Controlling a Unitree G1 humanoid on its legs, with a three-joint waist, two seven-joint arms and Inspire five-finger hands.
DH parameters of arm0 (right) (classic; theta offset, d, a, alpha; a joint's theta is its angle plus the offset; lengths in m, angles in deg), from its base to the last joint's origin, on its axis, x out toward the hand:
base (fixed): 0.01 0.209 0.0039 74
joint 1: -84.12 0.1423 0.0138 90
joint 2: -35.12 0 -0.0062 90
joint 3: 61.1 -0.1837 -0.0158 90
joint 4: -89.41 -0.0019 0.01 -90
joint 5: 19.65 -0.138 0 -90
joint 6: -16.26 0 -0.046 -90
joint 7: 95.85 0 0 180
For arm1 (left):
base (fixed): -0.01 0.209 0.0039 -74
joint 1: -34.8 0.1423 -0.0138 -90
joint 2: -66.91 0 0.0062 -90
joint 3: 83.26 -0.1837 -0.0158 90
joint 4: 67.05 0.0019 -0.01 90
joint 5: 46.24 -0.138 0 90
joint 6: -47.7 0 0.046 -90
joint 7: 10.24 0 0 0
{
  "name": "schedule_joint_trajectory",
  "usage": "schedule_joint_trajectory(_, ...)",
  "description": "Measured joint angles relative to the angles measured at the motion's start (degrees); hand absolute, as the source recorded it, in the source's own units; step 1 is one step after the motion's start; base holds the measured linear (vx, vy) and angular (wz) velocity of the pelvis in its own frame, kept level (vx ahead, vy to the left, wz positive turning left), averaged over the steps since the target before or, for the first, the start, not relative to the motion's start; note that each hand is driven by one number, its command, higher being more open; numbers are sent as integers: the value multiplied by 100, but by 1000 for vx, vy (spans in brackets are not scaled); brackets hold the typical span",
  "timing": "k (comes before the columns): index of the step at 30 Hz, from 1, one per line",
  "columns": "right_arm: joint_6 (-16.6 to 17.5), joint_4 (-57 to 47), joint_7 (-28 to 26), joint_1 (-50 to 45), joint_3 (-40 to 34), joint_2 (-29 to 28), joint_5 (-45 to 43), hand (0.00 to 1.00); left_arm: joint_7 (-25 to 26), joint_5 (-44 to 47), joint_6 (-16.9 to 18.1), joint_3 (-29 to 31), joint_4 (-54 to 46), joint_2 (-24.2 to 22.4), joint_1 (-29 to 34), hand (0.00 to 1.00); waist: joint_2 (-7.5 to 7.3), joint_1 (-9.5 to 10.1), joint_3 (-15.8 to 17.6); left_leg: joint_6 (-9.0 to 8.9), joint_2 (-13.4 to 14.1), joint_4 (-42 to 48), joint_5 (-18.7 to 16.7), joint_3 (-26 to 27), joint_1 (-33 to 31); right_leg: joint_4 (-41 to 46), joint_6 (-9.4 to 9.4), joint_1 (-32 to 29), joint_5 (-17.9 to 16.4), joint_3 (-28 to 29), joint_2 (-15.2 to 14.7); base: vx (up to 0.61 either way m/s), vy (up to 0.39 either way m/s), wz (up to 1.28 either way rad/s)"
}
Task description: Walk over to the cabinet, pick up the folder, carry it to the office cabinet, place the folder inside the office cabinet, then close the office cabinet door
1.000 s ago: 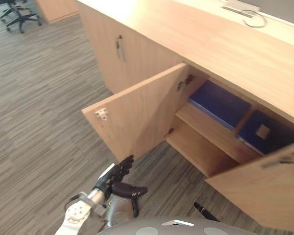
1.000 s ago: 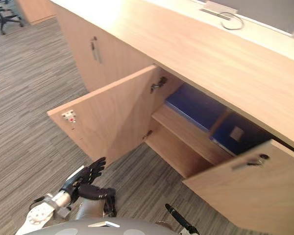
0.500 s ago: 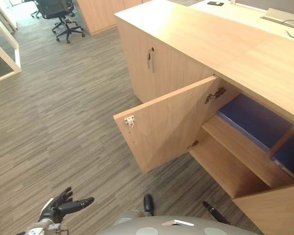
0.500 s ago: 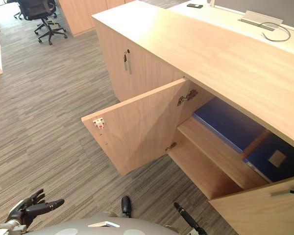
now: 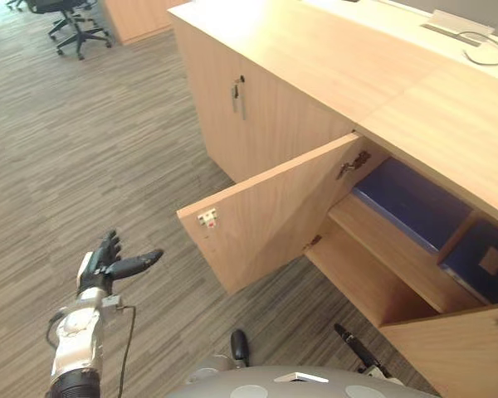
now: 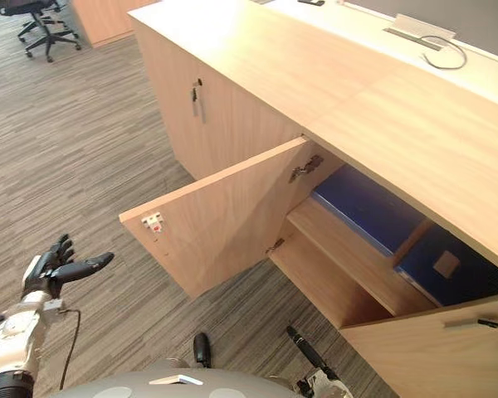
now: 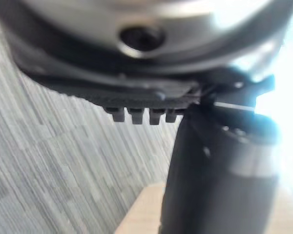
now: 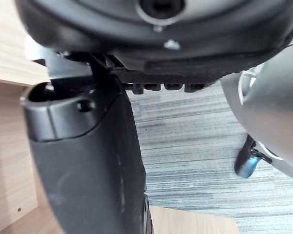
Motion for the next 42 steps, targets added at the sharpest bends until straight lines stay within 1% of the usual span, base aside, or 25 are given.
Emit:
schedule_joint_trajectory(1, 25, -10, -48, -47, -7, -18, 0, 100, -3, -34, 52, -301, 1, -84, -18, 100, 2, -35, 9, -31, 18, 1, -60, 101, 69, 51, 32, -26, 20, 119, -16, 82, -4, -28)
schedule_joint_trajectory(3, 26, -10, -78, -153, -7, -25, 2, 100, 42, -81, 77, -507, 14, -241, -47, 100, 0, -133, 6, -35, 43, 1, -80, 161, 124, 95, 51, -29, 37, 150, -17, 85, -17, -25)
schedule_joint_trajectory(7, 22, -8, -32, -369, -6, -89, 5, 100, 171, -203, 80, -767, 16, -286, -59, 100, 16, -149, 5, -90, 160, 7, -119, 288, 181, 191, 76, -103, 118, 262, 46, 116, -55, -16)
schedule_joint_trajectory(10, 18, 65, 64, -417, -6, -142, 5, 100, 197, -254, 80, -1198, -10, -38, -51, 100, 34, -146, 14, -93, 303, 32, -117, 334, 258, 436, 72, -164, 182, 286, 122, 126, -80, -4)
schedule_joint_trajectory(12, 60, 65, 47, -410, -17, -143, 7, 100, 166, -555, 80, -1715, -288, 37, -43, 100, 143, -170, 18, -99, 533, 35, -114, 350, 322, 776, 87, -359, 192, 437, 196, 75, -57, -21)
schedule_joint_trajectory(13, 74, 64, 36, -401, -20, -164, 8, 100, 35, -867, 89, -2065, -610, 162, -43, 100, 138, -180, 19, -136, 593, 35, -103, 422, 319, 410, 64, -403, 146, 422, 277, -14, -48, -24)
schedule_joint_trajectory(15, 69, 71, 37, -461, -70, -153, 33, 100, -315, -1290, 219, -2591, -867, 690, 31, 100, 1, -185, -14, -230, 528, 30, -97, 483, 336, 46, 284, -491, 434, 408, 244, -40, -79, -15)
schedule_joint_trajectory(17, 73, 66, 36, -513, -189, -93, 137, 100, -415, -1446, 220, -2882, -1043, 751, 66, 100, 123, -157, -6, -254, 548, 22, -86, 492, 333, -19, 296, -496, 444, 500, 271, -27, -79, -15)
schedule_joint_trajectory(18, 78, 59, 6, -553, -244, -25, 280, 100, -545, -1612, 221, -3226, -1370, 885, 172, 100, 201, -163, -19, -271, 547, 7, -76, 558, 323, -112, 297, -502, 443, 554, 274, -63, -38, -24)
schedule_joint_trajectory(20, 62, 59, -94, -608, -243, 67, 591, 100, -710, -1630, 221, -3667, -1671, 1021, 192, 100, 187, -217, -19, -283, 528, 3, -68, 624, 308, -226, 308, -515, 436, 562, 271, -101, -42, -28)
schedule_joint_trajectory(21, 60, 52, -127, -655, -243, 90, 800, 100, -832, -1632, 245, -3909, -1884, 1050, 188, 100, 183, -316, -26, -283, 498, 2, -68, 641, 276, -279, 351, -534, 407, 560, 249, -106, -34, -19)
schedule_joint_trajectory(23, 59, 40, -216, -747, -248, 111, 1034, 100, -989, -1724, 395, -4222, -2099, 1078, 147, 100, 125, -391, -9, -271, 426, 2, -54, 690, 255, -335, 477, -551, 316, 566, 169, -93, -3, -15)
schedule_joint_trajectory(24, 54, -4, -296, -799, -245, 160, 1059, 100, -1008, -1827, 435, -4435, -2186, 1004, 144, 100, 144, -459, -19, -273, 423, 2, -54, 725, 254, -319, 481, -595, 320, 624, 153, -102, 43, -27)
schedule_joint_trajectory(26, 60, -59, -392, -827, -140, 224, 1276, 100, -1155, -1835, 518, -4607, -2236, 936, 137, 100, 125, -477, -31, -302, 403, 38, -83, 729, 257, -249, 464, -733, 313, 852, 119, -67, 71, -42)
schedule_joint_trajectory(27, 81, -88, -459, -810, 54, 275, 1409, 100, -1206, -1832, 626, -4825, -2312, 913, 137, 100, 58, -454, -17, -260, 309, 237, -127, 370, 137, -140, 457, -923, 313, 1065, 77, -14, 39, -70)
schedule_joint_trajectory(28, 116, -175, -577, -799, 199, 313, 1546, 100, -1209, -1827, 684, -5021, -2372, 788, 138, 100, 6, -437, -9, -303, 294, 516, -330, -290, -18, -53, 440, -1081, 317, 1244, 68, -5, 16, -70)
schedule_joint_trajectory(29, 141, -210, -612, -804, 209, 323, 1651, 100, -1211, -1822, 695, -5122, -2373, 704, 135, 100, -23, -458, -11, -291, 292, 546, -372, -342, -36, -21, 458, -1133, 331, 1331, 67, 8, 0, -47)
schedule_joint_trajectory(31, 173, -295, -642, -934, 211, 286, 1927, 100, -1247, -1821, 698, -5437, -2407, 474, 130, 100, -139, -533, -17, -260, 248, 578, -470, -215, 13, -26, 505, -1124, 390, 1429, 4, 5, 62, -32)
schedule_joint_trajectory(35, 152, -839, -804, -1560, 626, 110, 2417, 100, -1370, -1819, 697, -5666, -2632, 311, 125, 100, -362, -486, 20, -216, 379, 1379, -1100, 348, -70, 85, 551, -1161, 450, 1959, -22, 6, 75, -68)
schedule_joint_trajectory(37, 149, -1105, -847, -1853, 922, 87, 2803, 100, -1382, -1798, 696, -5665, -2770, 309, 109, 100, -355, -475, 6, -167, 526, 1817, -1429, 601, -213, 195, 549, -1315, 493, 2156, -2, -18, 89, -78)
schedule_joint_trajectory(38, 82, -1158, -861, -1990, 1121, 84, 2953, 100, -1393, -1762, 692, -5669, -2861, 305, 75, 100, -309, -464, -7, -159, 685, 2074, -1595, 782, -336, 291, 493, -1495, 619, 2106, 81, -45, 75, -85)
schedule_joint_trajectory(39, 34, -1166, -900, -2055, 1289, 74, 3053, 100, -1424, -1745, 691, -5669, -2933, 304, 12, 100, -249, -463, -11, -143, 845, 2217, -1687, 977, -403, 347, 349, -1655, 841, 1793, 165, -38, 39, -90)
schedule_joint_trajectory(40, 18, -1164, -947, -2086, 1361, 69, 3056, 100, -1440, -1745, 692, -5667, -2945, 296, -28, 100, -228, -465, -12, -123, 912, 2234, -1701, 1082, -397, 346, 288, -1716, 963, 1593, 203, -61, 60, -92)
schedule_joint_trajectory(41, 19, -1168, -1008, -2144, 1546, 47, 3046, 100, -1443, -1744, 692, -5651, -2975, 286, -94, 100, -161, -472, 16, -57, 1021, 2224, -1702, 1263, -333, 363, 146, -1735, 1043, 1197, 238, -58, 50, -75)
schedule_joint_trajectory(42, 14, -1159, -1031, -2214, 1721, 25, 3036, 100, -1443, -1744, 691, -5641, -2976, 269, -124, 100, -169, -517, 19, -40, 1060, 2219, -1718, 1405, -296, 511, -24, -1784, 900, 915, 192, -53, 83, -90)
